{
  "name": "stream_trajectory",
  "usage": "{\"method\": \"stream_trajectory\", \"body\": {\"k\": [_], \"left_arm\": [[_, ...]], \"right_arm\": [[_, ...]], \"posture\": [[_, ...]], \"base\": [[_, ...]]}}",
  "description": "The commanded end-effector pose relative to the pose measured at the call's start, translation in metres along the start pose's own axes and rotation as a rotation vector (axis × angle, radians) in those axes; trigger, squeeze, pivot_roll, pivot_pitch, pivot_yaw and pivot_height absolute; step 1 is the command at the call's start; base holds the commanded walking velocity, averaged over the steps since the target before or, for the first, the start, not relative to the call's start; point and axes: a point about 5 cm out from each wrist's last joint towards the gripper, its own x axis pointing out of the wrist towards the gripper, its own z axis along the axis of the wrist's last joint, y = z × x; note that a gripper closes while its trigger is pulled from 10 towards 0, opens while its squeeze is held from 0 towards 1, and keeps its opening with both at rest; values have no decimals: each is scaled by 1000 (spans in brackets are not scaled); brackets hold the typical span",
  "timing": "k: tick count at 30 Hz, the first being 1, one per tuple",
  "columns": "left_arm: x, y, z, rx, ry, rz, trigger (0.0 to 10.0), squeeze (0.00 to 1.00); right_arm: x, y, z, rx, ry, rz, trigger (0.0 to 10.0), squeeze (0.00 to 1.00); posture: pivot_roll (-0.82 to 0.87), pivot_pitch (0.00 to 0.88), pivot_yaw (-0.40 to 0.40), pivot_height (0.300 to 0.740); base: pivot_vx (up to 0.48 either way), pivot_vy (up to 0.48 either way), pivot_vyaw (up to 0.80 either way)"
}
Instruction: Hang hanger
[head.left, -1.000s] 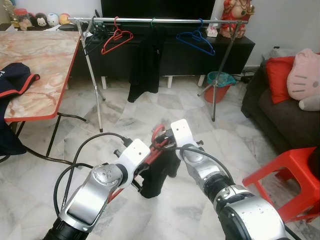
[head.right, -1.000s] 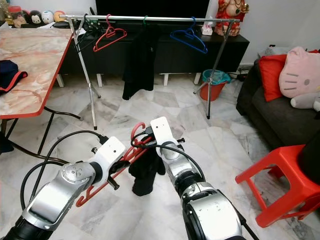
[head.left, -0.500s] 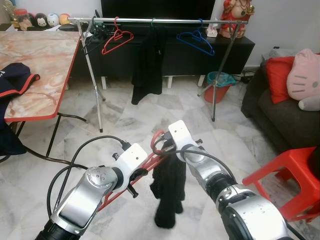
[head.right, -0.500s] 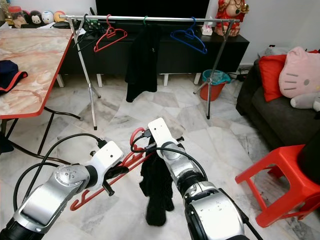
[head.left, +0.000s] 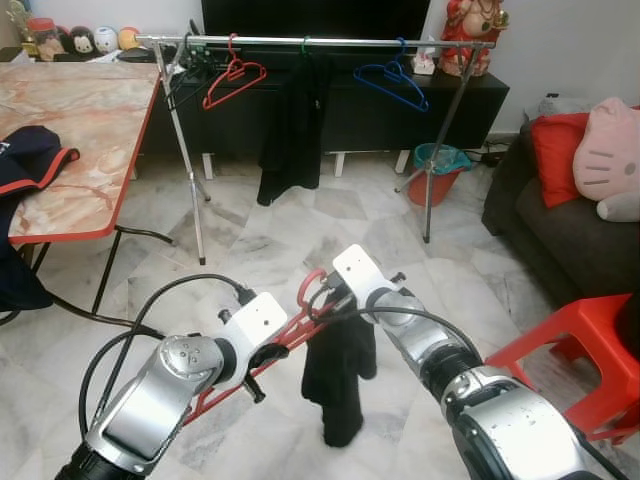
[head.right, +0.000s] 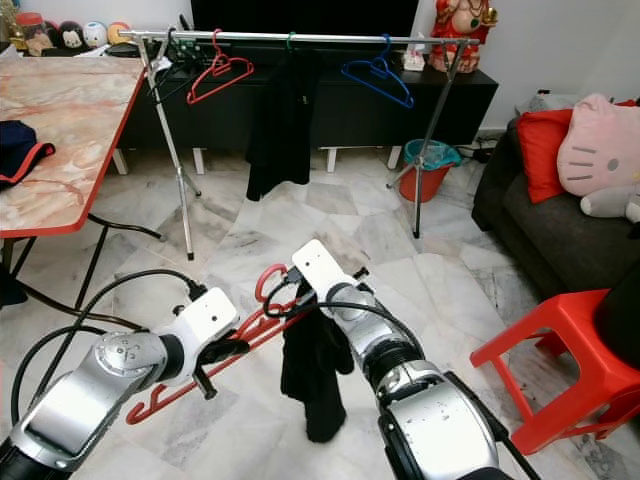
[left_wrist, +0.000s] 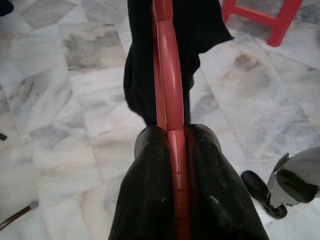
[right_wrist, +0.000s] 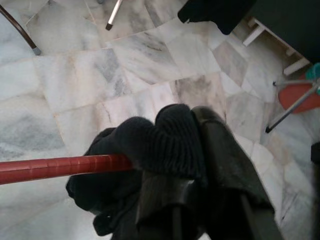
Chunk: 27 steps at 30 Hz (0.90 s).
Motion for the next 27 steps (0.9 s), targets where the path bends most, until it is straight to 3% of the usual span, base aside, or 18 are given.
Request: {"method": "stream_trajectory", "body": {"k": [1,6,14,16,27], "left_arm": [[4,-7,10,16,-39,-18,10000,0],[9,-4,8,0,-20,31,10000,0],[7,-20,15,22,-73,-105,10000,0],[3,-24,12,42,-58,-162,10000,0],[-4,-20,6,87,-47,-189,10000,0]], "right_arm": [[1,-1,22,-14,-73,12,10000,0],[1,7,26,2,-99,75,10000,0],[0,12,27,-46,-127,131,10000,0],[-1,10,26,-96,-131,147,10000,0],[-3,3,22,-298,-124,168,10000,0]], "posture": [[136,0,-116,740],[135,0,-117,740],[131,0,-115,740],[131,0,-115,740],[134,0,-117,740]], "base": [[0,0,0],[0,0,0],[0,0,0],[0,0,0],[0,0,0]]}}
